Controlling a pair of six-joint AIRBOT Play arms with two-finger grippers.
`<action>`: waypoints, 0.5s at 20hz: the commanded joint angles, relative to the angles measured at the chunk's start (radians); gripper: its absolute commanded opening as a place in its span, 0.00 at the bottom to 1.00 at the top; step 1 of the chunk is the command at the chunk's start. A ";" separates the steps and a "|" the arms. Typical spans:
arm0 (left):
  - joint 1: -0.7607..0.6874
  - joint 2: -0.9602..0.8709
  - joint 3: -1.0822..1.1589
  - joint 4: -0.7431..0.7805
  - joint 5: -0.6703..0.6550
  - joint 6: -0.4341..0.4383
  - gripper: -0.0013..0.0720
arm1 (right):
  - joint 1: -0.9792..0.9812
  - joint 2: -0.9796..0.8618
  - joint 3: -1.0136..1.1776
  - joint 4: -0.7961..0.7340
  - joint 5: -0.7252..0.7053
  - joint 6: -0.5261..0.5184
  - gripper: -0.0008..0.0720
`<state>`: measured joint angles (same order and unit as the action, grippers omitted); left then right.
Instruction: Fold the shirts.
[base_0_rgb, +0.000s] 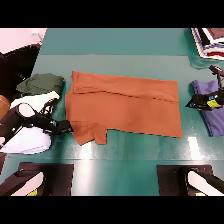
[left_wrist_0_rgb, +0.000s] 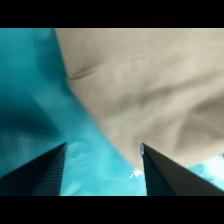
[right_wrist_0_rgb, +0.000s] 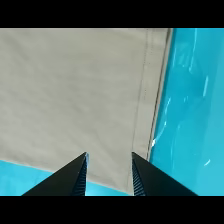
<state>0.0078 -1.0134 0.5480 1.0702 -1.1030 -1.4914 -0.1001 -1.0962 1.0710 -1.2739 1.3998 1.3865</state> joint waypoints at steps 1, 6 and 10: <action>-0.001 0.021 -0.078 -0.118 0.122 0.027 0.76 | -0.001 0.034 -0.019 0.000 -0.012 0.000 0.46; -0.001 0.021 -0.093 -0.165 0.150 0.055 0.07 | -0.001 0.036 -0.019 0.000 -0.008 0.000 0.46; -0.001 0.042 -0.001 -0.103 0.027 0.059 0.05 | -0.058 0.036 -0.020 -0.012 0.072 0.000 0.46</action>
<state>0.0059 -0.9882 0.4999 0.9413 -0.9974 -1.4422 -0.1215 -1.0618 1.0515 -1.2789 1.4170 1.3861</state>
